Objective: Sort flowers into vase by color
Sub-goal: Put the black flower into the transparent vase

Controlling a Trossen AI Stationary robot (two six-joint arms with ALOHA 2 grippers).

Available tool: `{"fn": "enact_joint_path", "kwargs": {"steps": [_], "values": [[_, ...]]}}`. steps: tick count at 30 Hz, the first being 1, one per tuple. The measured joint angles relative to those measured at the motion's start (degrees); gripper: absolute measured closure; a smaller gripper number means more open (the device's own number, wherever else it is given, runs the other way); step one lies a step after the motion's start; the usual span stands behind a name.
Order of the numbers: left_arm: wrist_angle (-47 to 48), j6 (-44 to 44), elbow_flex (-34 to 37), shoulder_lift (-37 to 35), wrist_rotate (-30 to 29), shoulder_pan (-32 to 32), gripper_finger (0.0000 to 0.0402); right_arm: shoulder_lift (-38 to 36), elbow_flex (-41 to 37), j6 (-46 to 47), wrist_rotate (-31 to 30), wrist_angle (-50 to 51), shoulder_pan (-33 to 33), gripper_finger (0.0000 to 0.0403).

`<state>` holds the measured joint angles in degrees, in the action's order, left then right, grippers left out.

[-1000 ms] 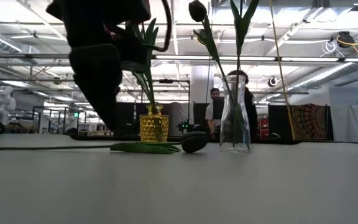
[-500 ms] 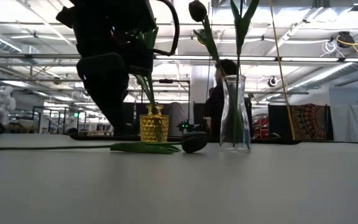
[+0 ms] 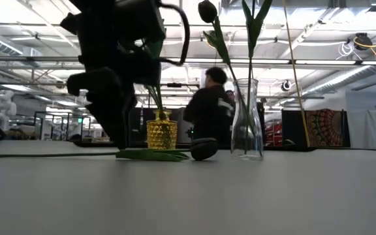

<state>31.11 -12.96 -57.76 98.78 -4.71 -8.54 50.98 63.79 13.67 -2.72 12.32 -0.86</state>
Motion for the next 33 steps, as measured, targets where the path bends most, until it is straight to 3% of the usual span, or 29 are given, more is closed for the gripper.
{"fn": "enact_joint_path", "kwargs": {"steps": [12,18,33], "values": [[-0.3,-0.15,0.0,1.38,0.11,2.22,0.0294,0.0,0.0,0.15,-0.01,0.48,0.0,0.0193],[-0.8,-0.25,0.0,1.38,4.27,1.77,0.0294,0.0,0.0,0.15,-0.02,0.48,0.0,0.0193],[-0.56,-1.74,-0.04,2.95,3.89,1.85,0.0294,0.0,0.0,0.52,-0.02,0.46,0.0,0.0193]]}}
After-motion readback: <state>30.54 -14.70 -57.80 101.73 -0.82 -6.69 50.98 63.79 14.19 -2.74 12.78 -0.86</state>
